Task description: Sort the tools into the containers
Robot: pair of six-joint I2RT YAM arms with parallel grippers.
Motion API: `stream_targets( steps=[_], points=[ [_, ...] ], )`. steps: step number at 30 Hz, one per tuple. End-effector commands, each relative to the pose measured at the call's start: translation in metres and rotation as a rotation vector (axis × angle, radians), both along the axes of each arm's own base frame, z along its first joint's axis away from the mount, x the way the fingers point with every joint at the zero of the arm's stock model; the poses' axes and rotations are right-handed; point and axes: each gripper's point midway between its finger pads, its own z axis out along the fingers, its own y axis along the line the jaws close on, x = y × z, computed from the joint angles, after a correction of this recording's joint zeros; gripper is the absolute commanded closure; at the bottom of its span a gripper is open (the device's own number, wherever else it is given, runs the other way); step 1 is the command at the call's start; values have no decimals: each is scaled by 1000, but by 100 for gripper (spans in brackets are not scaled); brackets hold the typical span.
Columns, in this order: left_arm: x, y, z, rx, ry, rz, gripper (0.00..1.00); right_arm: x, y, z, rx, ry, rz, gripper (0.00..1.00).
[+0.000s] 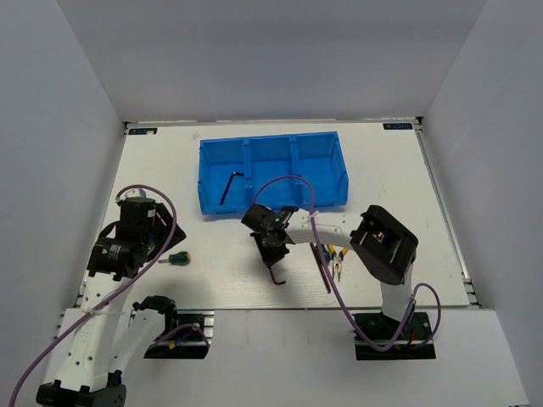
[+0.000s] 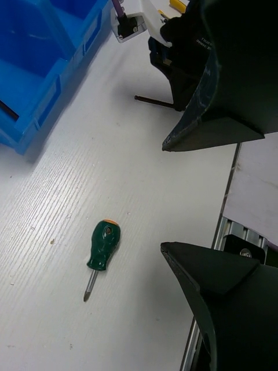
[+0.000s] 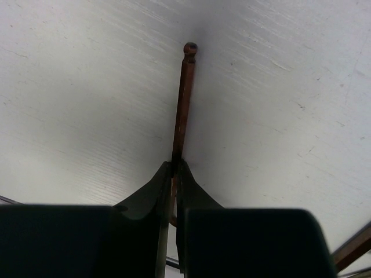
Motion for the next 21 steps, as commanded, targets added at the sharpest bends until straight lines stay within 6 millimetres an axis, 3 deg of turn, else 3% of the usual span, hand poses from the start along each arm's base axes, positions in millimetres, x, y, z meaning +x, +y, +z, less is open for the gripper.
stream_targets(
  steps=[1,5,8,15,21],
  points=[
    [-9,4,-1,4,10,22,26,-5,-52,-55,-252,-5,33,99],
    [-13,5,-3,4,9,22,26,9,-49,-60,-271,-52,91,100],
    [-15,4,-5,-3,10,16,26,23,-43,-51,-261,-104,134,100],
    [-10,-4,-10,-28,5,-13,26,46,-16,-9,-135,-193,166,100],
    [-5,-7,-11,-37,-1,-20,26,39,1,17,-29,-178,192,100]
  ],
)
